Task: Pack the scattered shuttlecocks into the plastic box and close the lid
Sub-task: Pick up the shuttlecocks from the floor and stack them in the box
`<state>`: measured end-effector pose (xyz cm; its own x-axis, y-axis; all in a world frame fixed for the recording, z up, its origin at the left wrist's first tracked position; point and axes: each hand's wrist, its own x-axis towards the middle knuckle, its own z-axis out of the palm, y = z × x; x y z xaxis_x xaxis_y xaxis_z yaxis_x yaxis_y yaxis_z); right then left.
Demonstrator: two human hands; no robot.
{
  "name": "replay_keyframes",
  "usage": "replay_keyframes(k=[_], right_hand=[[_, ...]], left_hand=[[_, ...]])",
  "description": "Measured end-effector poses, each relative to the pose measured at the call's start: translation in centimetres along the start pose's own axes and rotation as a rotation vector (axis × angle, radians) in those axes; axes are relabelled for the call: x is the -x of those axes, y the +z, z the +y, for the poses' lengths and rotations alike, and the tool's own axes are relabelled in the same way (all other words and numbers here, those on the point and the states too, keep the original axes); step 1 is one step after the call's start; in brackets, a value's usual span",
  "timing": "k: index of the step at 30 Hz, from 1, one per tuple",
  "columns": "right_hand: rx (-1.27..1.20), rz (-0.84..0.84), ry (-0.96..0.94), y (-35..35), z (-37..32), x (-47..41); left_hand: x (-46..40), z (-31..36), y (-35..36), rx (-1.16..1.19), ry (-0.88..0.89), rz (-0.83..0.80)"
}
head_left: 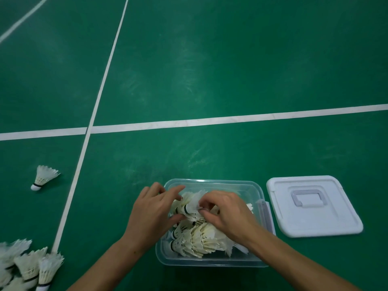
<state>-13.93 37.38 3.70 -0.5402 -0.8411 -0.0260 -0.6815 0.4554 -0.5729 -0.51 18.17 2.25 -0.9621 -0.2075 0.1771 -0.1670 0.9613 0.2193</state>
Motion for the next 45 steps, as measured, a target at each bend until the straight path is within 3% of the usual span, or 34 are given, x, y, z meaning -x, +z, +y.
replay_keyframes(k=[7,15,20,25,28,31,38,45], right_hand=[[-0.229,-0.154,0.233,0.5,1.4,-1.8],[-0.473,-0.355,0.234,-1.8,1.2,-2.4],[-0.313,-0.19,0.226,-2.6,1.0,-1.2],[-0.309,0.013,0.214,-3.7,0.3,-0.5],[-0.31,0.077,0.169,-3.9,-0.9,-1.6],[-0.267,0.035,0.101,-3.9,-2.8,-3.9],[-0.057,-0.179,-0.142,-2.6,-10.8,-9.9],[-0.13,-0.27,-0.303,7.0,-20.4,-12.0]], left_hand=[[-1.2,1.2,1.4,-0.059,-0.033,-0.085],[-1.4,1.3,0.9,-0.08,-0.048,-0.155],[-0.5,1.4,0.3,-0.165,0.066,-0.066],[-0.1,0.6,-1.2,0.244,-0.1,-0.086],[-0.2,-0.4,-2.6,0.519,-0.224,-0.03],[0.0,-2.3,-4.0,0.612,-0.271,0.074],[5.0,-9.0,-7.9,0.639,-0.416,0.258],[15.2,-14.6,-10.5,0.58,-0.613,0.331]])
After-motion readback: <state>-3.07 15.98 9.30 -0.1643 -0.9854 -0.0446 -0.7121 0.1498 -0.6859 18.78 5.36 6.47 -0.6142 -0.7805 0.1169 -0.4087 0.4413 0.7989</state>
